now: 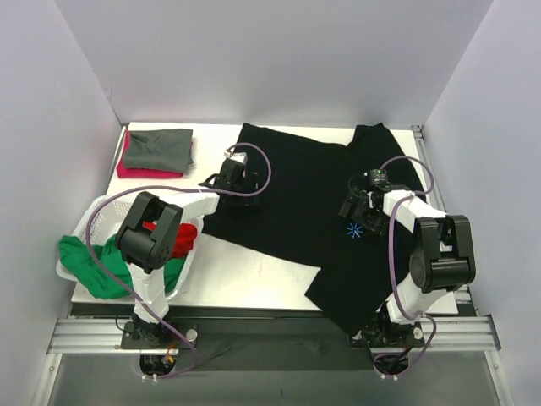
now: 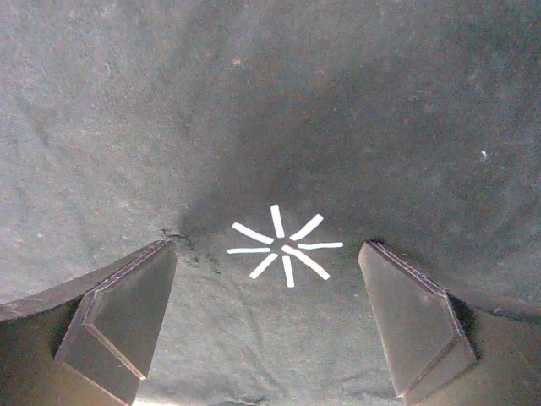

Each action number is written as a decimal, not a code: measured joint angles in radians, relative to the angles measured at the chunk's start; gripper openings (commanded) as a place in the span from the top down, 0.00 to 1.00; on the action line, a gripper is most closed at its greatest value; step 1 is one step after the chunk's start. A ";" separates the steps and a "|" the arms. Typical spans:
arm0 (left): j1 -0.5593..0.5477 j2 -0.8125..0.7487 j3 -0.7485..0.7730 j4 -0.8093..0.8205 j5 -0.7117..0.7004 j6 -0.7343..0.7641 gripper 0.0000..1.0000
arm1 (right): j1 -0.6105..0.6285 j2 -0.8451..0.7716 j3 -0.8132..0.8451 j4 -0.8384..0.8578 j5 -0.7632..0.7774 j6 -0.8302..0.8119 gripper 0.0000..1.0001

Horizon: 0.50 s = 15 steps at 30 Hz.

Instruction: Fold and stack the t-shirts

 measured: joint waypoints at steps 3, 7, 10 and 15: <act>0.006 0.039 0.051 -0.004 0.004 0.002 0.11 | -0.029 0.037 0.042 0.000 -0.029 -0.007 0.04; 0.021 0.091 0.128 -0.018 0.012 0.006 0.11 | -0.055 0.092 0.108 -0.006 -0.055 -0.014 0.06; 0.039 0.126 0.183 -0.035 0.023 0.008 0.11 | -0.066 0.149 0.180 -0.020 -0.074 -0.019 0.07; 0.071 0.208 0.311 -0.072 0.034 0.026 0.11 | -0.071 0.257 0.326 -0.045 -0.106 -0.032 0.07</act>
